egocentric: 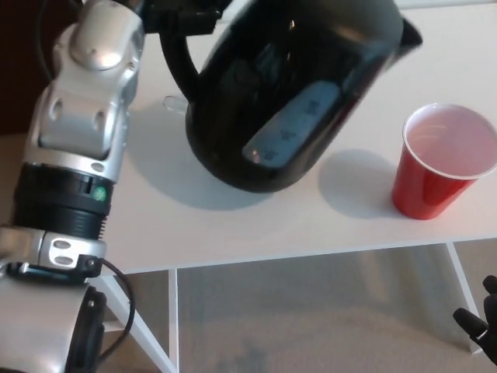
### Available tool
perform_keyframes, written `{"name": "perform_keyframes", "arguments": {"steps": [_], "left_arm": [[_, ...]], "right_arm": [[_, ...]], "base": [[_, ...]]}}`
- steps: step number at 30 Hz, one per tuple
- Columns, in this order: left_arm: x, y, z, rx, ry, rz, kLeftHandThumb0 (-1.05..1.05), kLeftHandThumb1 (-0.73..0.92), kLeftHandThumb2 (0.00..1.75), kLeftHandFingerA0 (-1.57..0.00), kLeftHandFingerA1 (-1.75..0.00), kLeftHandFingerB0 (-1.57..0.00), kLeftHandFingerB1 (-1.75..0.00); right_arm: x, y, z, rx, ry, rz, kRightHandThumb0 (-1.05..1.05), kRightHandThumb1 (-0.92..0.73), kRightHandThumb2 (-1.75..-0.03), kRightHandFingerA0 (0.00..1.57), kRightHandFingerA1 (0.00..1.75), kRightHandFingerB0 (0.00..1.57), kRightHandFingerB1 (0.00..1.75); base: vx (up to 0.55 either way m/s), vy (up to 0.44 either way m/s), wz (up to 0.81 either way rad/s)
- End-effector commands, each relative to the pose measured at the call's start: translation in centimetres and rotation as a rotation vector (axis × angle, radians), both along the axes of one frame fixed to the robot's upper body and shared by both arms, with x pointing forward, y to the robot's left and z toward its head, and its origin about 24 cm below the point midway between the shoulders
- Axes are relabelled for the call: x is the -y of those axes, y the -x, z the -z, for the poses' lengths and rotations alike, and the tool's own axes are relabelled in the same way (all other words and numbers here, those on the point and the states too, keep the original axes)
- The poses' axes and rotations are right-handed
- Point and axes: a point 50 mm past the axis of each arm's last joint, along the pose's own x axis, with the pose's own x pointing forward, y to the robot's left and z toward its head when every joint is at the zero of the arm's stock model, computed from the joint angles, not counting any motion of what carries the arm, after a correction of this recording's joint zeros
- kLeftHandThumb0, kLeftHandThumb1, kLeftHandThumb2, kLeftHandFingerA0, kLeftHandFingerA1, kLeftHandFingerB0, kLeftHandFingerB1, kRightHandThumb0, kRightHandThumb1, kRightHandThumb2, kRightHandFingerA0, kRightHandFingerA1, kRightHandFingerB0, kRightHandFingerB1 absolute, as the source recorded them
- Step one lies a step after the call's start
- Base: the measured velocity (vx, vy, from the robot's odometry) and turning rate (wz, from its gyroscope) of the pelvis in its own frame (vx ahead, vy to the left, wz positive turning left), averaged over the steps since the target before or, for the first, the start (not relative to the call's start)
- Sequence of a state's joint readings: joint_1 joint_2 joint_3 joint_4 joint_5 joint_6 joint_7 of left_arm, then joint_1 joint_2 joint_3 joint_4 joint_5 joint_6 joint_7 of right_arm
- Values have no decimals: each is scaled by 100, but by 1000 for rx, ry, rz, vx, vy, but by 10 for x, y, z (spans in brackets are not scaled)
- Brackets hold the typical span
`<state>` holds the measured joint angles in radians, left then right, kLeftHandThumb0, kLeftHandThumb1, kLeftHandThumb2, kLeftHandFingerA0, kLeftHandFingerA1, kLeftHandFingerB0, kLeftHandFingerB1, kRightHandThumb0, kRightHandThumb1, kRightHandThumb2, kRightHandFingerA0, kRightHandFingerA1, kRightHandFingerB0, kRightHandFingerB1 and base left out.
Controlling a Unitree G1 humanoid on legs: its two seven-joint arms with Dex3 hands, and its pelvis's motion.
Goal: The robot walk towards a table in front and uses its left hand to pick up the pot from the base and pour water to the cup on the right hand side
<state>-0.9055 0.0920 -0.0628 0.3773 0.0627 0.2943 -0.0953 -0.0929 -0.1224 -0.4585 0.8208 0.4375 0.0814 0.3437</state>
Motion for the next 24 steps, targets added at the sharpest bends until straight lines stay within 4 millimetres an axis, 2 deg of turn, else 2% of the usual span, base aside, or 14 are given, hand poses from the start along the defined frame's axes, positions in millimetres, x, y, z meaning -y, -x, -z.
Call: {"name": "perform_keyframes", "arguments": {"steps": [1,5,7,8,10,11,12,13,14,15,16,19,22,24], "left_arm": [[13,0,-25,142,-122,0,-18,73,77,-79,-157,-75,-121],[27,2,-32,200,-207,3,-16,75,77,-82,-154,-76,-120],[31,3,-34,229,-232,9,-18,72,79,-88,-151,-80,-118],[36,3,-34,241,-239,22,-15,69,85,-99,-143,-83,-118],[41,4,-35,243,-264,25,-17,71,84,-98,-148,-81,-120],[43,4,-36,248,-288,19,-18,73,78,-94,-152,-81,-117],[45,5,-38,262,-303,20,-18,78,68,-84,-162,-73,-121],[46,5,-38,268,-308,21,-18,78,68,-84,-162,-73,-121],[48,5,-40,268,-313,25,-19,78,62,-75,-167,-76,-107],[49,6,-41,270,-317,23,-20,77,61,-74,-167,-79,-99],[50,6,-42,274,-321,20,-20,77,61,-74,-167,-79,-99],[54,7,-48,304,-327,22,-12,80,68,-72,-171,-74,-123],[56,7,-53,332,-335,15,-11,80,68,-73,-169,-75,-122],[58,8,-59,338,-350,14,-12,79,70,-75,-168,-73,-129]], "right_arm": [[4,6,2,-26,4,11,-46,-56,-62,41,80,44,60],[4,3,1,-20,0,13,-46,-56,-61,42,81,42,56],[3,2,1,-18,14,4,-47,-57,-60,42,80,43,56],[3,2,1,-20,9,7,-45,-58,-60,42,81,42,57],[3,1,0,-18,15,2,-46,-58,-61,42,82,42,59],[3,1,-1,-12,23,-10,-45,-59,-62,41,81,42,59],[2,0,-2,-11,31,-12,-46,-58,-61,41,79,43,58],[2,0,-2,-11,35,-12,-46,-58,-61,41,79,43,58],[2,-1,-2,-11,32,-8,-49,-56,-62,43,83,45,60],[2,-1,-2,-9,34,-11,-46,-57,-62,41,82,43,60],[2,-1,-2,-6,38,-18,-46,-57,-62,41,82,43,60],[2,-2,-3,-2,40,-22,-46,-57,-59,38,79,46,58],[2,-3,-4,0,42,-26,-46,-57,-61,38,79,47,59],[3,-3,-4,7,42,-36,-46,-56,-60,36,76,45,60]], "base": [[0,0,0],[0,0,0],[0,0,0],[0,0,0],[0,0,0],[0,0,0],[0,0,0],[0,0,0],[0,0,0],[0,0,0],[0,0,0],[0,0,0],[0,0,0],[0,0,0]]}}
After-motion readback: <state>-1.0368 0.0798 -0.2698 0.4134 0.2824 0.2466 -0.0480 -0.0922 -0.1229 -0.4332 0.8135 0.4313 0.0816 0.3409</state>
